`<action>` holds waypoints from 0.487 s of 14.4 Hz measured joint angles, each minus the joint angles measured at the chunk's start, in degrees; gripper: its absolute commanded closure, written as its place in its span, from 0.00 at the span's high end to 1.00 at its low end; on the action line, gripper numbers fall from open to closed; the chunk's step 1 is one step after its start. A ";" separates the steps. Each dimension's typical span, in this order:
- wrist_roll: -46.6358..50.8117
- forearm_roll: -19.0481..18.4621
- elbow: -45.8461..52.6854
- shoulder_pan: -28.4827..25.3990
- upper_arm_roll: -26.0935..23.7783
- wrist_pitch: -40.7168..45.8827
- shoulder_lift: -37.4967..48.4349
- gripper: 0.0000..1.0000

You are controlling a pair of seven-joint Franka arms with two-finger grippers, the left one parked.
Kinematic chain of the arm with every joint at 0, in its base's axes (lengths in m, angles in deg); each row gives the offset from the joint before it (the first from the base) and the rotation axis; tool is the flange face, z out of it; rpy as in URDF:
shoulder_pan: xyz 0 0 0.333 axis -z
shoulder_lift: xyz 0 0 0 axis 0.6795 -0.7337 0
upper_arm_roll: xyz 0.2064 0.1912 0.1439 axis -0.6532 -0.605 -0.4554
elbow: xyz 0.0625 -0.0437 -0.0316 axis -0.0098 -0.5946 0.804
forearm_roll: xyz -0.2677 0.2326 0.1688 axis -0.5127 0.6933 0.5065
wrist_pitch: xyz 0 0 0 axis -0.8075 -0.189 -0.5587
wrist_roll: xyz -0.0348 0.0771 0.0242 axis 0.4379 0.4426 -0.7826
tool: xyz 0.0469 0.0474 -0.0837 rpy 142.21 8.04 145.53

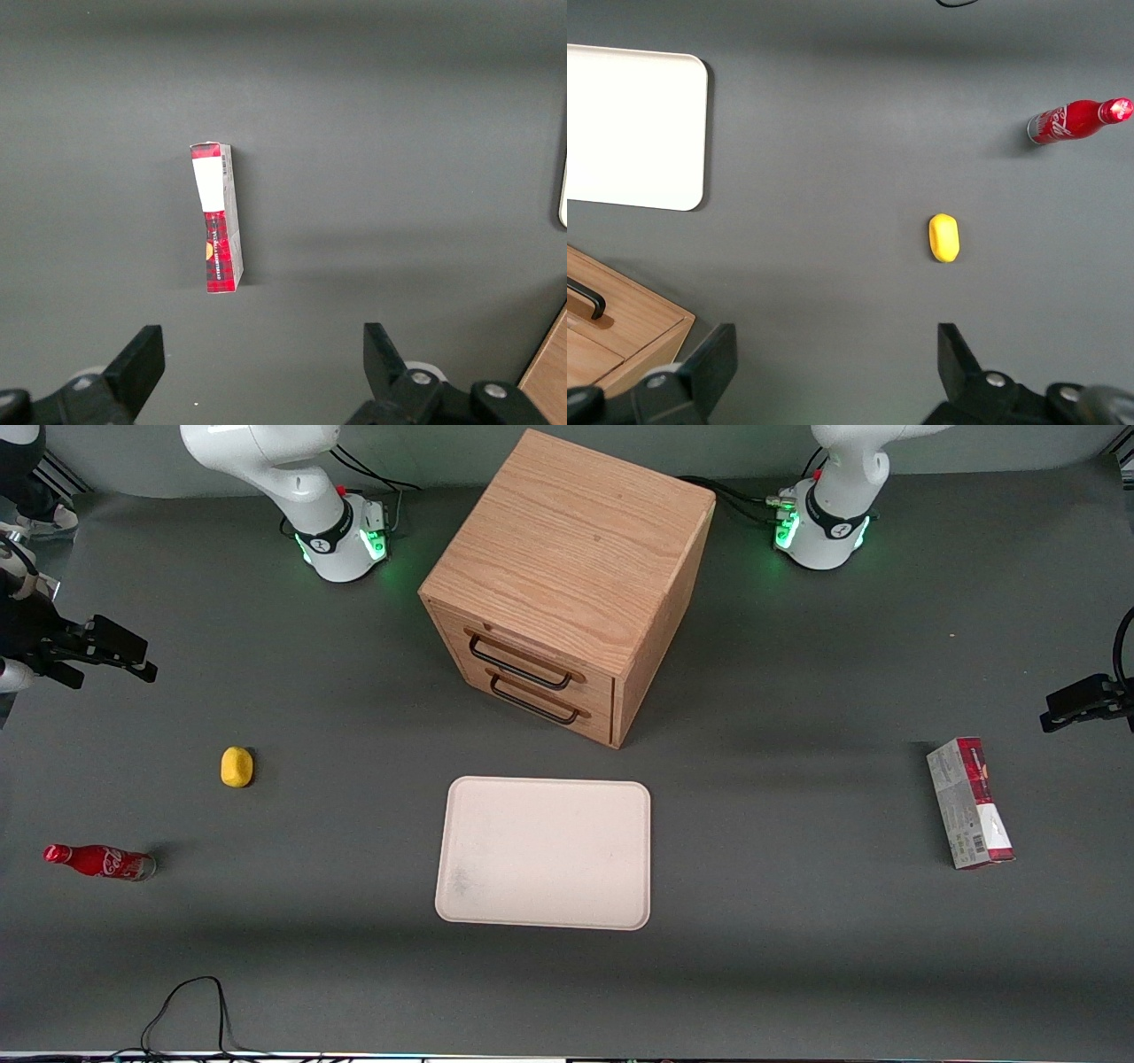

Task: Place coke bottle on tray
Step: 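Move the right gripper down over the red Coca-Cola bottle lying on the table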

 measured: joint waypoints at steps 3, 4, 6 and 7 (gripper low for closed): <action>0.08 0.00 0.00 0.00 0.00 0.00 0.00 1.00; 0.24 0.00 -0.02 0.00 0.00 0.00 0.00 1.00; 1.47 -0.05 -0.20 0.01 0.02 0.00 0.00 1.00; 2.07 -0.24 -0.33 0.10 0.05 -0.01 -0.01 0.99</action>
